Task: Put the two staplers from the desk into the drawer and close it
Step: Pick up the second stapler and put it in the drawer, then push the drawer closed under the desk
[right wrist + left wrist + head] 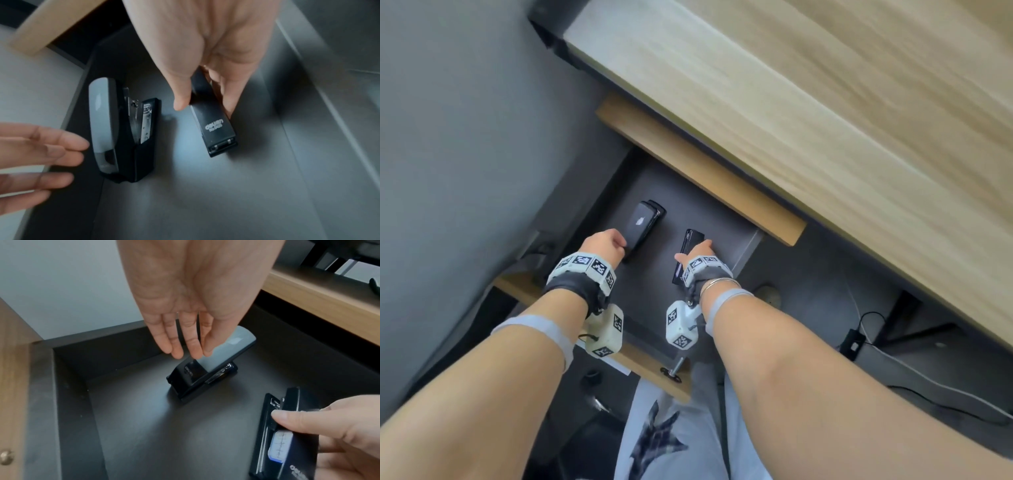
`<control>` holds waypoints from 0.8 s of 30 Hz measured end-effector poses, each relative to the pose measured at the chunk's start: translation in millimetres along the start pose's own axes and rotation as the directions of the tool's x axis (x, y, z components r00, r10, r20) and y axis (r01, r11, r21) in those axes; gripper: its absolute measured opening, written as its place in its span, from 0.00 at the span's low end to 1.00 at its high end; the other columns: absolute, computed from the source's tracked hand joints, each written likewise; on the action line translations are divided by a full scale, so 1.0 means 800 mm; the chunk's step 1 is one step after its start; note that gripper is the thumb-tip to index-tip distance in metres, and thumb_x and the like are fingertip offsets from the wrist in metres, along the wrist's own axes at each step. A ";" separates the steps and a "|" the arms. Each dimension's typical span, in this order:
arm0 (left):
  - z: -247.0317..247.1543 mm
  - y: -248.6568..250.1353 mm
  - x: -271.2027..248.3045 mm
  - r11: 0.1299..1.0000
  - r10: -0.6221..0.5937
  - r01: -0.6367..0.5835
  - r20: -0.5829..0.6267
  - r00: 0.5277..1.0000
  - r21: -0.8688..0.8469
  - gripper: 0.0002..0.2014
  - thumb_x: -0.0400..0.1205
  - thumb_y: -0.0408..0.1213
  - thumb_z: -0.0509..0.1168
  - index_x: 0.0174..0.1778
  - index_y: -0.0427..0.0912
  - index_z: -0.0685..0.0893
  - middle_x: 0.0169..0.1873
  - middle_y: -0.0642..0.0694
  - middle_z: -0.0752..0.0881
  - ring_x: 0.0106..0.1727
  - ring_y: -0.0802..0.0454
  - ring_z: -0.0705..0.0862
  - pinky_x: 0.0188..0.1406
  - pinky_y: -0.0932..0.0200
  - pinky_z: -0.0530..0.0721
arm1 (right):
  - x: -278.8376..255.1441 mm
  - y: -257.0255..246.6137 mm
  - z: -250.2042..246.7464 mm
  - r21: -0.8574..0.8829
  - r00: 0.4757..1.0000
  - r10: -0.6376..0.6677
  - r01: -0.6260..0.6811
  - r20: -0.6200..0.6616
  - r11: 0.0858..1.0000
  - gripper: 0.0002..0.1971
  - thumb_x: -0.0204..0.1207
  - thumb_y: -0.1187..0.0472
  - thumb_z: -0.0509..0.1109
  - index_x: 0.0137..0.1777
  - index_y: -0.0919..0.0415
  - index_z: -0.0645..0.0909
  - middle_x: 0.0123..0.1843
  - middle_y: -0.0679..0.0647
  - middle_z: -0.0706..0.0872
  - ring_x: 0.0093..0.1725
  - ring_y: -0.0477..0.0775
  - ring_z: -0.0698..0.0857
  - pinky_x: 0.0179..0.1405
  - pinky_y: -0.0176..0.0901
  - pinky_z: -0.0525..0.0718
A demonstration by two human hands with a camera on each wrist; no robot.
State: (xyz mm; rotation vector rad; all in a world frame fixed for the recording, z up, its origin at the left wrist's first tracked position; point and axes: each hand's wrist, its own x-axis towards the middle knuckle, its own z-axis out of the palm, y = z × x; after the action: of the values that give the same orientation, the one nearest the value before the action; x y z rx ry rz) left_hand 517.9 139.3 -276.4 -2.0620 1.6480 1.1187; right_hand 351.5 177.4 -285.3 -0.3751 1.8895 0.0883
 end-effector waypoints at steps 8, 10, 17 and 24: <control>0.008 0.000 0.008 1.000 0.009 -0.009 0.016 1.000 0.010 0.14 0.77 0.28 0.58 0.53 0.42 0.85 0.54 0.41 0.89 0.56 0.39 0.85 0.49 0.60 0.77 | 0.017 -0.001 0.011 0.094 0.999 0.033 -0.031 -0.019 0.995 0.37 0.75 0.55 0.74 0.78 0.67 0.58 0.78 0.64 0.72 0.77 0.64 0.73 0.73 0.54 0.72; 0.007 0.001 0.006 1.000 0.015 -0.016 0.026 1.000 0.015 0.14 0.77 0.28 0.58 0.53 0.42 0.85 0.54 0.41 0.89 0.55 0.39 0.86 0.50 0.59 0.78 | 0.013 -0.002 0.008 0.077 0.999 0.021 -0.019 -0.029 0.997 0.38 0.75 0.55 0.74 0.78 0.67 0.58 0.78 0.64 0.72 0.77 0.64 0.74 0.73 0.55 0.73; -0.015 0.003 -0.018 0.999 -0.036 0.036 -0.014 0.999 -0.026 0.13 0.77 0.29 0.59 0.53 0.40 0.86 0.53 0.38 0.89 0.50 0.40 0.85 0.47 0.59 0.76 | -0.041 -0.017 -0.039 -0.193 0.968 -0.202 0.172 -0.148 0.966 0.21 0.82 0.57 0.63 0.71 0.67 0.70 0.72 0.63 0.76 0.69 0.63 0.80 0.58 0.50 0.80; -0.051 0.000 -0.075 0.989 -0.147 0.146 -0.036 0.989 -0.040 0.14 0.78 0.29 0.58 0.56 0.41 0.85 0.59 0.38 0.87 0.62 0.38 0.83 0.61 0.54 0.79 | -0.128 -0.053 -0.118 -0.442 0.876 -0.449 0.337 -0.176 0.831 0.16 0.82 0.62 0.57 0.60 0.67 0.83 0.61 0.64 0.87 0.60 0.65 0.86 0.48 0.42 0.79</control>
State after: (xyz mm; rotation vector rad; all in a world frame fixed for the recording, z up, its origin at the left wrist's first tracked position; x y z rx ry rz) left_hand 530.6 155.7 -206.6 -2.2007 1.4754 1.0748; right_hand 309.3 136.5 -152.3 -1.1101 2.0191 0.1489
